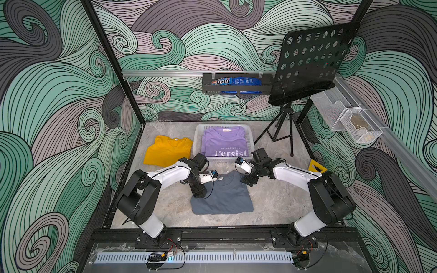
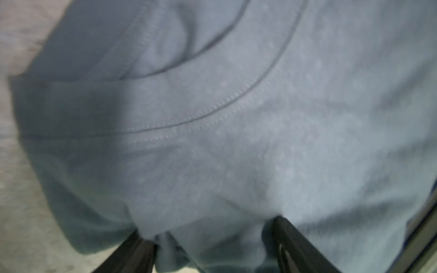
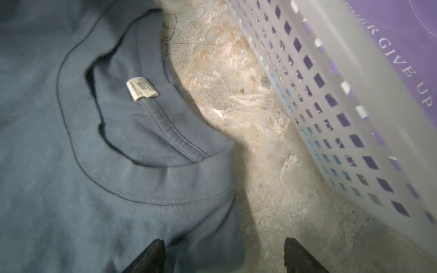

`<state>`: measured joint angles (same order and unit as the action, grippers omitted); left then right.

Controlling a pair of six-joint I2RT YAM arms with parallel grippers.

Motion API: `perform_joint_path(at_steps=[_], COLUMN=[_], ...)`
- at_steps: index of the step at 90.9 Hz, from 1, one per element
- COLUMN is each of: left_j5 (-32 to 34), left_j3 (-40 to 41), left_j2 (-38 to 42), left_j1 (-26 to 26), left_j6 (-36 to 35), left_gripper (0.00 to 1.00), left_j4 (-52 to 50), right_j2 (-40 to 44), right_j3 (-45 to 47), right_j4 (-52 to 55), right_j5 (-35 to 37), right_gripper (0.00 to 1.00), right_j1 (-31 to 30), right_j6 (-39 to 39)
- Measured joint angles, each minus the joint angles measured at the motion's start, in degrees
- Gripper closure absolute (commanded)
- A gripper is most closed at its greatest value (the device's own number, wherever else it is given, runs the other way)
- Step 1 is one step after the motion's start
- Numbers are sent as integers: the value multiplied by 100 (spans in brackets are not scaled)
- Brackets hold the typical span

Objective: Put the folded t-shirts into the basket
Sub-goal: Pick up the T-shirt from the center of the board.

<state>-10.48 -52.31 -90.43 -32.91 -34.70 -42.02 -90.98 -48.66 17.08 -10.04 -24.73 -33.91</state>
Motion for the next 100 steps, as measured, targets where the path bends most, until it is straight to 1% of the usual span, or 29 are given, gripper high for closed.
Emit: perform_joint_path(at_steps=[11,29,39,53,71,91,96,100], left_j5=[26,214,345,396,291,229,232,236], left_j3=[26,-197,-326,-507,-581,-597,-605,-610], left_j2=[385,457,249,-278,-625,-813,-835,-841], left_j1=[-35,354,496,516,514,511,503,496], left_j6=[98,466,597,702,706,658,638,625], left_gripper=[18,13,11,7,7,12,15,20], left_j4=[-149,-20,9,4,-66,-42,-39,-37], right_j2=[24,-63,-282,-555,-713,-723,-723,-726], right_j3=[0,-96,-256,-315,-313,-284,-267,-258], right_j4=[0,87,94,116,92,31,9,-7], right_j5=[-59,-98,-96,-90,-85,-83,-96,-101], right_gripper=[14,10,8,8,12,18,21,23], right_j1=[-13,-378,-518,-520,-560,-597,-608,-619], right_j6=[-26,-44,-52,-83,-83,-52,-31,-20])
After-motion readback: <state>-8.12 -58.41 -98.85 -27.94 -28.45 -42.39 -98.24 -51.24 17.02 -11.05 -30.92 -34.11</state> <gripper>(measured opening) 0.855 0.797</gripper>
